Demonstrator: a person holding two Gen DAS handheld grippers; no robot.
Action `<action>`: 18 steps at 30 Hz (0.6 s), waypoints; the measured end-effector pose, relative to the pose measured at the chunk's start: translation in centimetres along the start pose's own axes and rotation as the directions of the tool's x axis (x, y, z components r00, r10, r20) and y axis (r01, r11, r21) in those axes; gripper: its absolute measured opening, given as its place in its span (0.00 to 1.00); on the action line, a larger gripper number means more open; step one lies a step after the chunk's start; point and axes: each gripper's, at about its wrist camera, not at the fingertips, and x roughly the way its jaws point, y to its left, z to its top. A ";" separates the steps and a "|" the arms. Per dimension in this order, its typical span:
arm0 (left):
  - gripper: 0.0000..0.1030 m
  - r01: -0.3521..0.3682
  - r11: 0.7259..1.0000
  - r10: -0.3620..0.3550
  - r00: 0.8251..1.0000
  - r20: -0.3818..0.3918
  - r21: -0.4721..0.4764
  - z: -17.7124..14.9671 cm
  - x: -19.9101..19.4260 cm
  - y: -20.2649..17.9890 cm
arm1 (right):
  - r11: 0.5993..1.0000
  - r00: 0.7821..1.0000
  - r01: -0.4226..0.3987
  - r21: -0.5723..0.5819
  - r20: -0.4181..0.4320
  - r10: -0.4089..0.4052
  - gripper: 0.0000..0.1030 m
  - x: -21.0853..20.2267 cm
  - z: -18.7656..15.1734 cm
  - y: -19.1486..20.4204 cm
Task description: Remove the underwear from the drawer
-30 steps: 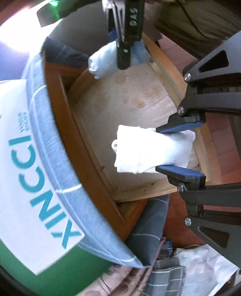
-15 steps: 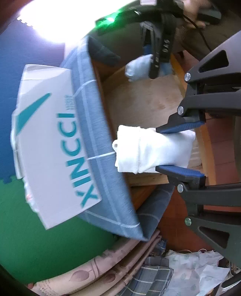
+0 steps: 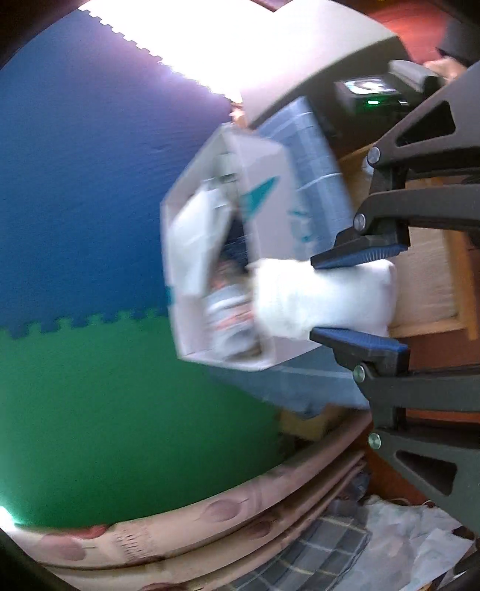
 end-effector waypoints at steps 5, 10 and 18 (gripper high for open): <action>0.17 -0.003 1.000 0.003 1.000 0.026 -0.020 4.9 0.9 1.6 | 1.000 1.000 -0.006 0.004 0.003 0.006 0.40 -0.1 0.1 -0.1; 0.04 0.051 0.993 -0.056 0.998 -0.041 -0.105 5.4 5.4 2.8 | 1.000 1.000 -0.012 0.011 0.002 0.012 0.40 -0.2 0.1 -0.1; 0.38 0.190 0.981 -0.174 0.957 -0.231 0.047 -4.7 6.0 0.9 | 0.999 0.999 -0.039 0.025 -0.003 0.039 0.40 0.0 0.3 -0.5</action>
